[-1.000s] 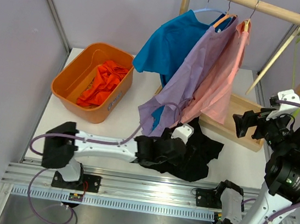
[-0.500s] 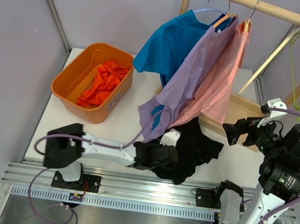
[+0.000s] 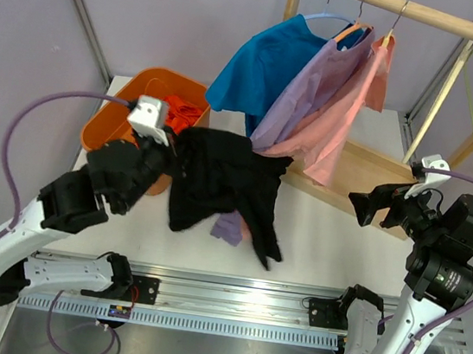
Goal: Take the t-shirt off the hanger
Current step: Place the tshirt into the basket
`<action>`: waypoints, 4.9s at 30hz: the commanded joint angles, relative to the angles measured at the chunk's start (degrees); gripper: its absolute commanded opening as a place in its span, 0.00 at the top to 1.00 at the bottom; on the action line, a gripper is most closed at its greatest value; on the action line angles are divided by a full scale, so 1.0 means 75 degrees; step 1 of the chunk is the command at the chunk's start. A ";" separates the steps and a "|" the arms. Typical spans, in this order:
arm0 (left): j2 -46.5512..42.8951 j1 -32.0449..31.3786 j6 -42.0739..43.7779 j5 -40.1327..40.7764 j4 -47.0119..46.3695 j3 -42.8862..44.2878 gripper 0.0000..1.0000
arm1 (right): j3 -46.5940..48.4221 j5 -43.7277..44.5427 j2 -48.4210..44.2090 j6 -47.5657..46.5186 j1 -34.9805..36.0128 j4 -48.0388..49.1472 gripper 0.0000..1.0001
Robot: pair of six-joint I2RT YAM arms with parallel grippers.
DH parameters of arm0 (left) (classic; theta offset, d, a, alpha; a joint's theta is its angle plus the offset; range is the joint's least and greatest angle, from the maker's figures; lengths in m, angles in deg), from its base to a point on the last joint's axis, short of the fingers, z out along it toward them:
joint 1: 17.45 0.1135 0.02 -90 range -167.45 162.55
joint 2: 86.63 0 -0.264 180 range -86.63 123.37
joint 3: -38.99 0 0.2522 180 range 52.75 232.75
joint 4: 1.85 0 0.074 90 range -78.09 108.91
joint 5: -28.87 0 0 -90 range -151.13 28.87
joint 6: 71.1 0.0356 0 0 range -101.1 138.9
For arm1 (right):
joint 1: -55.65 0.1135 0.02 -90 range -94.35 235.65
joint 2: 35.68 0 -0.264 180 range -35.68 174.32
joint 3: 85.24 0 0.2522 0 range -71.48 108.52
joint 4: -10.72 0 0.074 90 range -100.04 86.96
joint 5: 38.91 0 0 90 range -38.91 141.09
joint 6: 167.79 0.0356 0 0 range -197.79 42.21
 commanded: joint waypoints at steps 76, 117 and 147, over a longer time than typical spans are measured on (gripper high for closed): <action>0.3247 0.7765 0.0929 -0.6197 0.0151 0.1463 0.07 | -0.0290 -0.1224 0.0351 0.0417 -0.0028 0.0770 0.00; 0.5745 0.6881 0.1671 -0.5928 0.0328 0.2402 1.00 | -0.0431 -0.1084 0.0211 0.0535 -0.0028 0.0771 0.01; 0.5243 0.7526 0.1496 -0.6597 0.0259 0.1958 1.00 | -0.0384 -0.1084 0.0187 0.0511 -0.0028 0.0736 0.01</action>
